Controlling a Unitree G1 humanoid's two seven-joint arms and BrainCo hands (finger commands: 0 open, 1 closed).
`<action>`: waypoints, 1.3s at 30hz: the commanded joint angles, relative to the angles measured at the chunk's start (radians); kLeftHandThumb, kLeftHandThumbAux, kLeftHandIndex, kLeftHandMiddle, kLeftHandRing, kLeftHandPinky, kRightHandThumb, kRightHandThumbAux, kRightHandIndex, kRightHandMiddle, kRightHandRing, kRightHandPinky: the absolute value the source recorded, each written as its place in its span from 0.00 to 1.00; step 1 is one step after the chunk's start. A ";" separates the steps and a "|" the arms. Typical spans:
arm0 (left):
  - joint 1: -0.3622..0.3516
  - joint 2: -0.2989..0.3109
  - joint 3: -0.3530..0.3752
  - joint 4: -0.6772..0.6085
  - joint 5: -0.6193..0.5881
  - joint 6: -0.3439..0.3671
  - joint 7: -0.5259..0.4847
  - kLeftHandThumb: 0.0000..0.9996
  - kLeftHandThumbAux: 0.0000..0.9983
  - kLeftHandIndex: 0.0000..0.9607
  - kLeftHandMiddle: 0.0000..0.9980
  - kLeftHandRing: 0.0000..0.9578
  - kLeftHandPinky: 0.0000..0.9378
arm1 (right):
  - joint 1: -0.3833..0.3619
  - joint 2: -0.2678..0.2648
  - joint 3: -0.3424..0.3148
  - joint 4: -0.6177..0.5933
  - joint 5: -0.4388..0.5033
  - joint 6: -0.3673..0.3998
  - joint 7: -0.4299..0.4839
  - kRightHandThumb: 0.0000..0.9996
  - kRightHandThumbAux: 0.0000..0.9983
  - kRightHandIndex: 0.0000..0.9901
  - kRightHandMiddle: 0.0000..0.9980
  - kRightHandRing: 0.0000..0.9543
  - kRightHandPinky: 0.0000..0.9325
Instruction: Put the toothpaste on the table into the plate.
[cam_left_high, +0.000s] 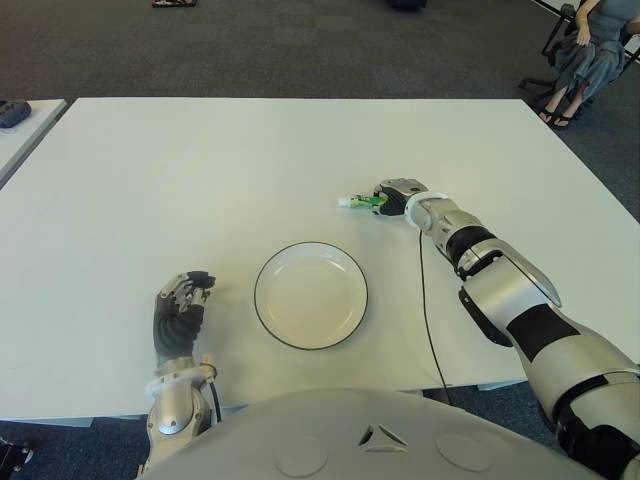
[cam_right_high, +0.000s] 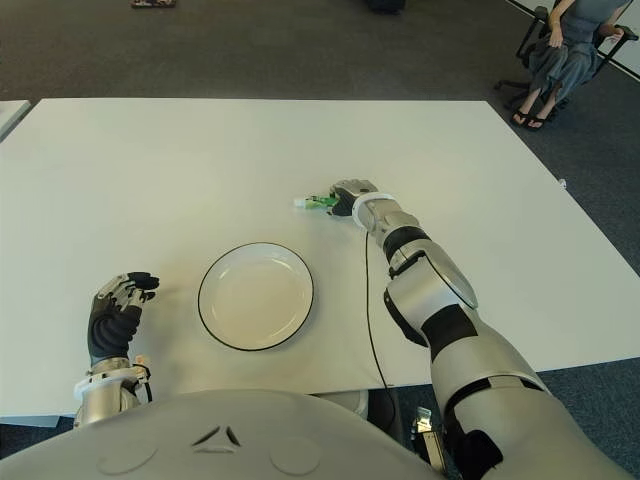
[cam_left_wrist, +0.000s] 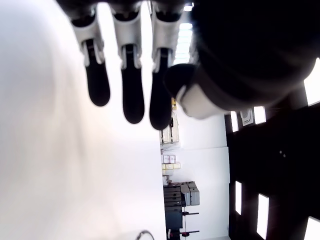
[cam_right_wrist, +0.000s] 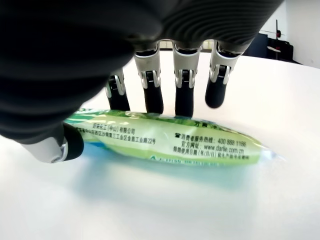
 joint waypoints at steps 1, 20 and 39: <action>-0.014 -0.001 0.004 0.016 0.006 -0.008 -0.007 0.71 0.72 0.44 0.44 0.41 0.39 | 0.028 0.019 -0.014 0.012 0.014 -0.019 0.009 0.70 0.64 0.45 0.56 0.57 0.53; -0.029 -0.011 0.014 0.040 -0.008 -0.018 -0.002 0.71 0.73 0.44 0.42 0.41 0.38 | 0.023 0.020 -0.097 -0.007 0.082 -0.052 -0.054 0.73 0.71 0.45 0.82 0.85 0.87; -0.042 -0.015 0.025 0.060 0.005 -0.042 0.003 0.70 0.73 0.43 0.42 0.42 0.42 | 0.000 0.008 -0.125 -0.025 0.081 -0.095 -0.102 0.72 0.71 0.44 0.85 0.88 0.91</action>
